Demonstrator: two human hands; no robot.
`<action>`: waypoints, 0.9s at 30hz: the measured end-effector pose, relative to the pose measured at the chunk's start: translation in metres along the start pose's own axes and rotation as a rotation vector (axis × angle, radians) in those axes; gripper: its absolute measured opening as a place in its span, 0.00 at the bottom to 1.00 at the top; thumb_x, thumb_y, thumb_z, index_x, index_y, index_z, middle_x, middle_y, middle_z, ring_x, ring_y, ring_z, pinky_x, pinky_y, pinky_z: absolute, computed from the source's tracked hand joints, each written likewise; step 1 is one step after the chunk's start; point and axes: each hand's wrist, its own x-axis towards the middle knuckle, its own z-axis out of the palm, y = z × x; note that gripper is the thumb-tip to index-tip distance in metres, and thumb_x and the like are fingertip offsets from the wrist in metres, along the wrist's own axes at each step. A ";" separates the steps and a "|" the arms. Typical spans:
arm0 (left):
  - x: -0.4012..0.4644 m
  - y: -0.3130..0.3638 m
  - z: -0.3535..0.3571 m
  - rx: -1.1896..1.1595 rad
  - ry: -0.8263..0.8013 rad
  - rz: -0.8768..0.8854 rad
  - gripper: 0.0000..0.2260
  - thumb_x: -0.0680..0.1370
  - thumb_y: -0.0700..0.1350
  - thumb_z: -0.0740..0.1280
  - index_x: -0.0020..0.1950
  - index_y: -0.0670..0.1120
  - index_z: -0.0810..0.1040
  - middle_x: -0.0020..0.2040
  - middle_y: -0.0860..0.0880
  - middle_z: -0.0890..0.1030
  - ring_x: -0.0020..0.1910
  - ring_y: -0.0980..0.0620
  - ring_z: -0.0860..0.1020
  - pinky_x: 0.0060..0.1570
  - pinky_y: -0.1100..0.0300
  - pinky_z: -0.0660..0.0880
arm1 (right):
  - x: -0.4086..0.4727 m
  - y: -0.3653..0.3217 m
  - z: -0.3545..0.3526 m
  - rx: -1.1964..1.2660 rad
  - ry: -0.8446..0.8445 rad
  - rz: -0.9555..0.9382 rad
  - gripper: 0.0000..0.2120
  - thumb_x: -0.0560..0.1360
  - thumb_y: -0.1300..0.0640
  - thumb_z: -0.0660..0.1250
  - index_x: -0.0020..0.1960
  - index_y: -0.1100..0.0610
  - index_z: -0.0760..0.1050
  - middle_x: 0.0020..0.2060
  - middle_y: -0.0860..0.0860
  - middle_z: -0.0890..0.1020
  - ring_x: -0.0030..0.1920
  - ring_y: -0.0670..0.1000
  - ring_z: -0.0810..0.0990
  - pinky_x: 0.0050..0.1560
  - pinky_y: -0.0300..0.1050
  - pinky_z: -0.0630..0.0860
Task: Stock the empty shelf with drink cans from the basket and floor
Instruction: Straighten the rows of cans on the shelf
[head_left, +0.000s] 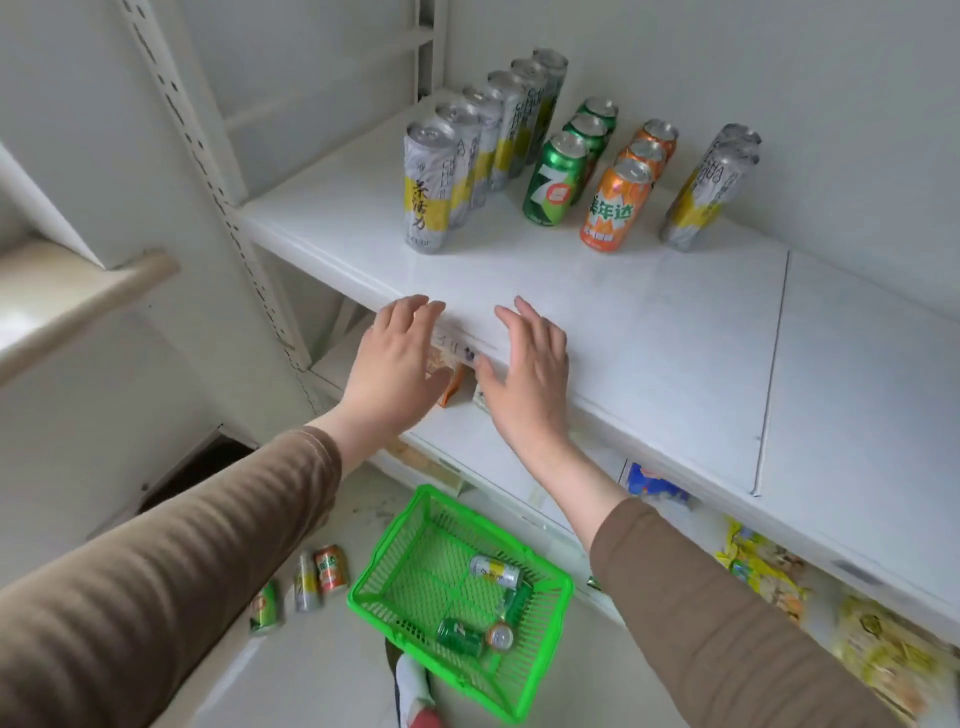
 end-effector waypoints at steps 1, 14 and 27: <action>-0.017 -0.001 0.003 -0.011 0.032 0.013 0.31 0.71 0.49 0.71 0.72 0.43 0.67 0.70 0.42 0.69 0.69 0.40 0.65 0.69 0.47 0.65 | -0.017 -0.004 0.000 -0.021 0.014 -0.041 0.26 0.73 0.54 0.70 0.70 0.53 0.72 0.74 0.51 0.70 0.70 0.57 0.68 0.69 0.54 0.67; -0.229 -0.032 0.170 -0.019 -0.261 -0.133 0.36 0.67 0.48 0.71 0.73 0.44 0.64 0.71 0.44 0.67 0.71 0.41 0.64 0.68 0.47 0.66 | -0.227 0.110 0.116 -0.032 -0.290 -0.019 0.22 0.74 0.57 0.69 0.67 0.54 0.72 0.67 0.51 0.74 0.67 0.56 0.70 0.69 0.53 0.69; -0.350 -0.102 0.445 0.113 -0.724 -0.276 0.37 0.73 0.52 0.70 0.77 0.45 0.56 0.72 0.44 0.64 0.71 0.43 0.62 0.69 0.47 0.64 | -0.398 0.307 0.348 -0.152 -1.016 0.285 0.31 0.77 0.53 0.71 0.75 0.61 0.64 0.70 0.59 0.73 0.72 0.61 0.68 0.73 0.54 0.65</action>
